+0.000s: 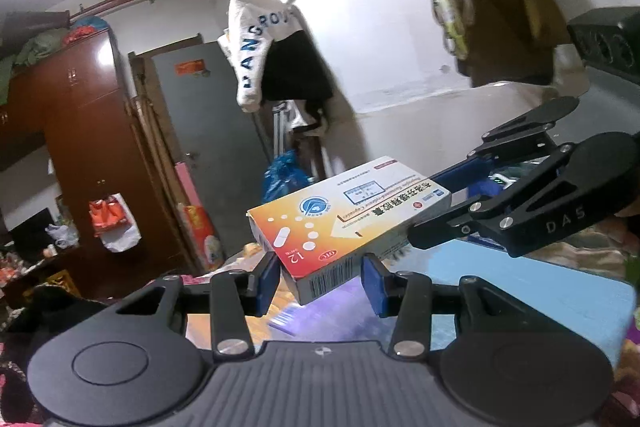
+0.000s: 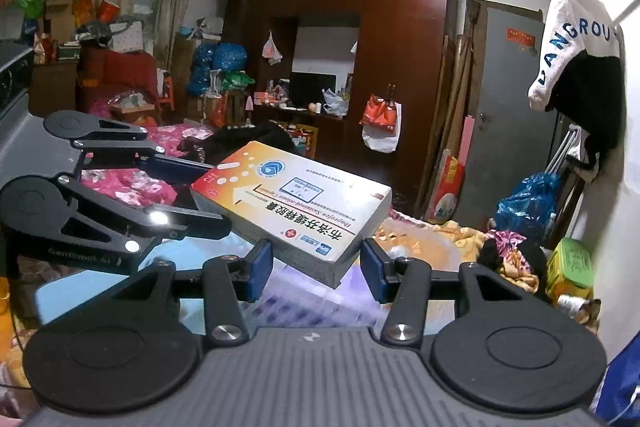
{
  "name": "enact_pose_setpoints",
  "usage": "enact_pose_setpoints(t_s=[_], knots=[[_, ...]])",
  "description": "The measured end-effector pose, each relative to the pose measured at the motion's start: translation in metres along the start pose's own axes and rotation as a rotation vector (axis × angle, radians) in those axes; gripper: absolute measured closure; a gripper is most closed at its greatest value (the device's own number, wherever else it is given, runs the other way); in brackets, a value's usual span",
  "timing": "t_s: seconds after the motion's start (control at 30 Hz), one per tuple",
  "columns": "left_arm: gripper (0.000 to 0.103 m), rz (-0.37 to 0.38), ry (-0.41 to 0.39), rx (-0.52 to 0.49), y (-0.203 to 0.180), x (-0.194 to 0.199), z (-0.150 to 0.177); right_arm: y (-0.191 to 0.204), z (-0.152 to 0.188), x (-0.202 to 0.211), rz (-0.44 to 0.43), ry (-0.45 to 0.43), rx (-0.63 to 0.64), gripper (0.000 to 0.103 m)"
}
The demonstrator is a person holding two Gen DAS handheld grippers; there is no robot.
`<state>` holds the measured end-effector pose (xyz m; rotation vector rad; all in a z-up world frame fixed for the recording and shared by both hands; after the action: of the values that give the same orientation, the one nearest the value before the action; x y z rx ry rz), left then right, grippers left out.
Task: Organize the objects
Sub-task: 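Lift the medicine box and carry it over the basket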
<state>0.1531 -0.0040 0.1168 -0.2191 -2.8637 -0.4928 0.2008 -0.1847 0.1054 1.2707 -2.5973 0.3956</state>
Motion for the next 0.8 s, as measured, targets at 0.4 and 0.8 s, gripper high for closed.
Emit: enact_pose_setpoints(t_s=[0.4,0.8], knots=[[0.055,-0.042,0.123,0.087,0.057,-0.077,0.015,-0.010,0.006,-0.100,-0.018,0.133,-0.021,0.051],[0.055,-0.066,0.215,0.108,0.066,-0.104,0.034,-0.012,0.020,-0.113,-0.015,0.212,-0.015,0.051]])
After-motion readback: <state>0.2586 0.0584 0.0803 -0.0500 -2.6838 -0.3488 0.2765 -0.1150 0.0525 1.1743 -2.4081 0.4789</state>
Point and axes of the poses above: each gripper's, at about its wrist camera, not at the fingertips, and x roughly against the way its jaws point, y to its left, z to its underside, the point moved 1 cm from there along -x, roughly the way its jaws point, and after that the axes turned 1 degree about -y, right-handed, at the moved point
